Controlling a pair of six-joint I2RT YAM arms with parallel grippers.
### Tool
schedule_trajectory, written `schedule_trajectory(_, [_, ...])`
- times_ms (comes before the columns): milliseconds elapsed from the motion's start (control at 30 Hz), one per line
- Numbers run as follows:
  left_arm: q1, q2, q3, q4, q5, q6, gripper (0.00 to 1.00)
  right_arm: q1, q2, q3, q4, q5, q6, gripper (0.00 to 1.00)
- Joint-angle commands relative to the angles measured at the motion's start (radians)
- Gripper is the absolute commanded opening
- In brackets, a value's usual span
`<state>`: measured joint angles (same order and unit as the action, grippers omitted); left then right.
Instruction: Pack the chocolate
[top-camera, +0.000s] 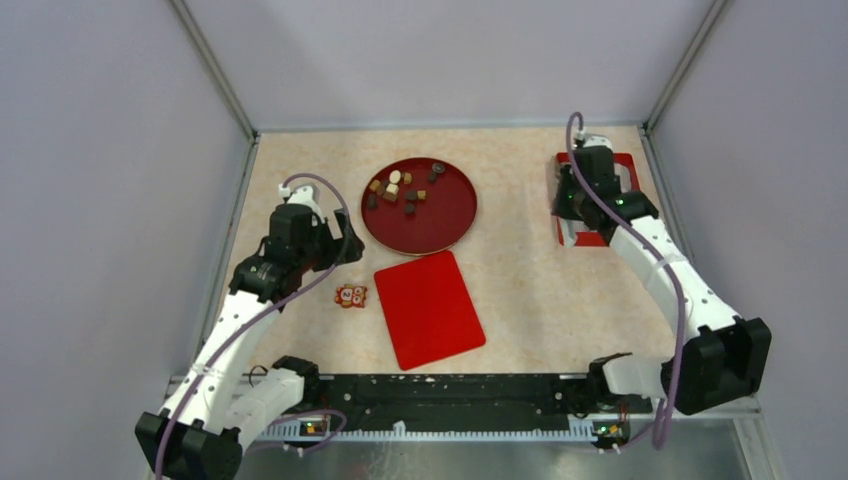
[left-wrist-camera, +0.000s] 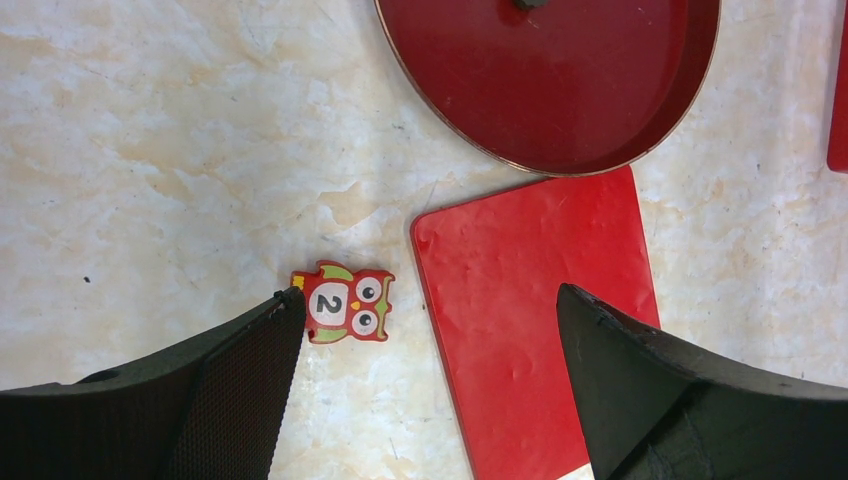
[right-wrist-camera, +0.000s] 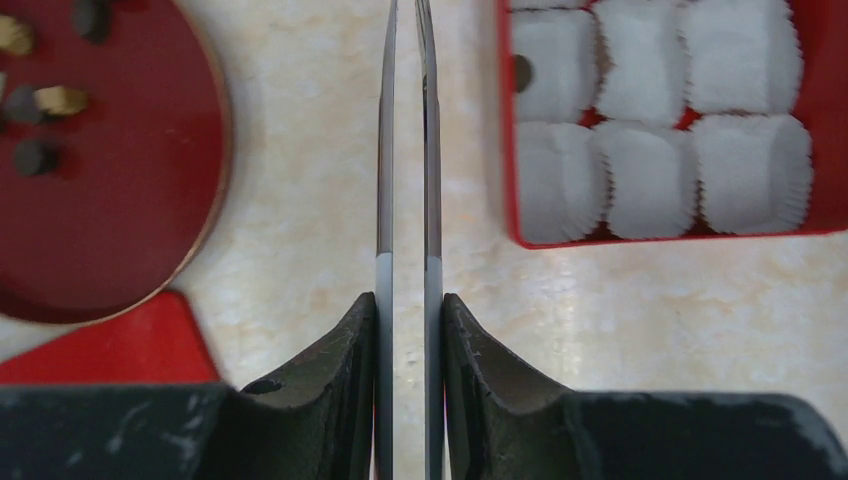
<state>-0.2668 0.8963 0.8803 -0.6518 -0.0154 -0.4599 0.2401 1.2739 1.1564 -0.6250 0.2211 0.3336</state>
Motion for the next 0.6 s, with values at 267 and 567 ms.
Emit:
schedule_trajectory(267, [0.006,-0.002,0.031,0.004,-0.018,-0.022,0.99,0.459,0.239,0.204,0.034,0.06,0.008,0.21])
schedule_trajectory(567, [0.006,-0.036,0.021,-0.025,-0.039,-0.021,0.99,0.525,0.415,0.248,0.1,-0.003,0.018,0.25])
